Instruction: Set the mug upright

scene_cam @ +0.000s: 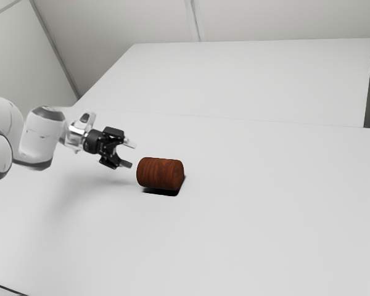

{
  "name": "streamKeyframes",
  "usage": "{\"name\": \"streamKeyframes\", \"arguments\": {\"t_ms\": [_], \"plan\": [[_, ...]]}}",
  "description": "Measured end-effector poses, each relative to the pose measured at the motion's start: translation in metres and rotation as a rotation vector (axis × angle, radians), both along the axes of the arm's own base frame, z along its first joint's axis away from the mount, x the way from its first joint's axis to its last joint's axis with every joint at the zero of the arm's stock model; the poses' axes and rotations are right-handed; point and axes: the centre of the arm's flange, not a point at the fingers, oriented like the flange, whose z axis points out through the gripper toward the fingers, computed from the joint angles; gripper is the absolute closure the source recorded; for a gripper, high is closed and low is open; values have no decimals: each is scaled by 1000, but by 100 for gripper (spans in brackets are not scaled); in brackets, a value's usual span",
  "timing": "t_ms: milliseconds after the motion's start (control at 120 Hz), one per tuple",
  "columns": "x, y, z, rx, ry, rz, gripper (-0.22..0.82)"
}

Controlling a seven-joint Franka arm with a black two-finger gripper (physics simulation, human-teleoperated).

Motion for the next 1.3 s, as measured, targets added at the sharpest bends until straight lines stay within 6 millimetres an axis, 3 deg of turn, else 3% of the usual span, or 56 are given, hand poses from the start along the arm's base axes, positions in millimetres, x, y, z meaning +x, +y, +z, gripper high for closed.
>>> {"name": "streamKeyframes", "arguments": {"t_ms": [217, 433, 658, 767, 900, 1067, 1300], "plan": [[3, -14, -27, -102, -44, -2, 0], [5, -38, -34, -182, -84, -51, 1], [6, -43, -31, -203, -128, -70, 53], [7, -44, -31, -204, -143, -76, 65], [7, -45, -28, -202, -160, -84, 72], [10, -45, 8, -172, -226, -104, 76], [3, -51, 98, 165, -266, -285, 78]]}}
